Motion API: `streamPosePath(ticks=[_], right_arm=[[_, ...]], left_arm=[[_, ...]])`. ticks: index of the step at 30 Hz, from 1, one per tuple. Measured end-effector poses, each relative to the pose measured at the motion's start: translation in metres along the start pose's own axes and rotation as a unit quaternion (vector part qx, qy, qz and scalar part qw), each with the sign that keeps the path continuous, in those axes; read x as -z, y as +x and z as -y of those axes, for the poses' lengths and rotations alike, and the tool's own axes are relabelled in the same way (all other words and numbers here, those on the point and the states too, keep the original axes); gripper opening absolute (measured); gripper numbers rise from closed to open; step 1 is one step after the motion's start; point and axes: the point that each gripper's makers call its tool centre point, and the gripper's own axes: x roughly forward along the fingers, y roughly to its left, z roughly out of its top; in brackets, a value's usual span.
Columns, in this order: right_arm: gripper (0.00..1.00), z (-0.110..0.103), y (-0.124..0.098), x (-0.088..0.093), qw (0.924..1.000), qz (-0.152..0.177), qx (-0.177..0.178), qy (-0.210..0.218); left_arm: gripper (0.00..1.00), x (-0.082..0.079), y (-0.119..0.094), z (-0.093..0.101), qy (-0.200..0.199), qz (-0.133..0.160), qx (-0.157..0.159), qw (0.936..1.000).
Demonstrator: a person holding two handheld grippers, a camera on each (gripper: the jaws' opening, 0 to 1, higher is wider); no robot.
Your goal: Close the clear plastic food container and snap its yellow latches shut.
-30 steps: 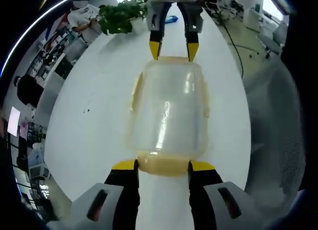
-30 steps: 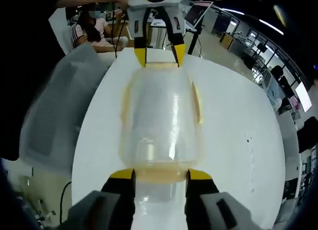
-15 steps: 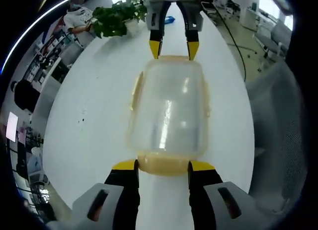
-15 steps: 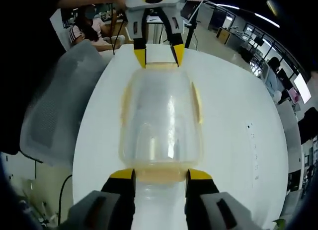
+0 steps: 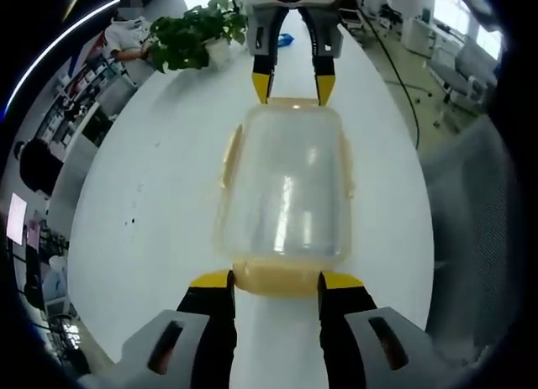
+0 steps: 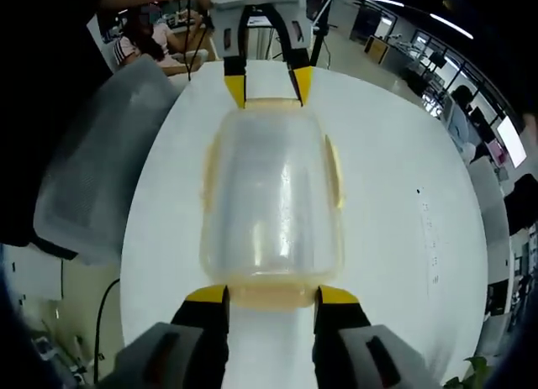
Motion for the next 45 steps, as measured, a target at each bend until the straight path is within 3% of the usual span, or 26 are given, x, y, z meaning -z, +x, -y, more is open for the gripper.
streamPosePath(ticks=[10,29,36,45], right_arm=[[0.36,0.0,0.001,0.006,1.0,-0.004,0.0,0.0],[0.36,-0.009,0.027,0.031,0.9989,-0.033,-0.03,0.013],[0.36,-0.012,0.032,0.03,0.9986,-0.038,-0.036,0.009],[0.36,-0.01,0.035,0.034,0.9981,-0.041,-0.046,0.005]], left_arm=[[0.35,0.001,0.013,0.001,-0.002,-0.009,0.003,1.0],[0.35,0.0,0.039,0.013,-0.01,-0.007,0.028,0.9995],[0.35,0.007,0.045,0.017,-0.006,-0.019,0.028,0.9994],[0.35,0.007,0.05,0.016,-0.015,-0.013,0.036,0.9992]])
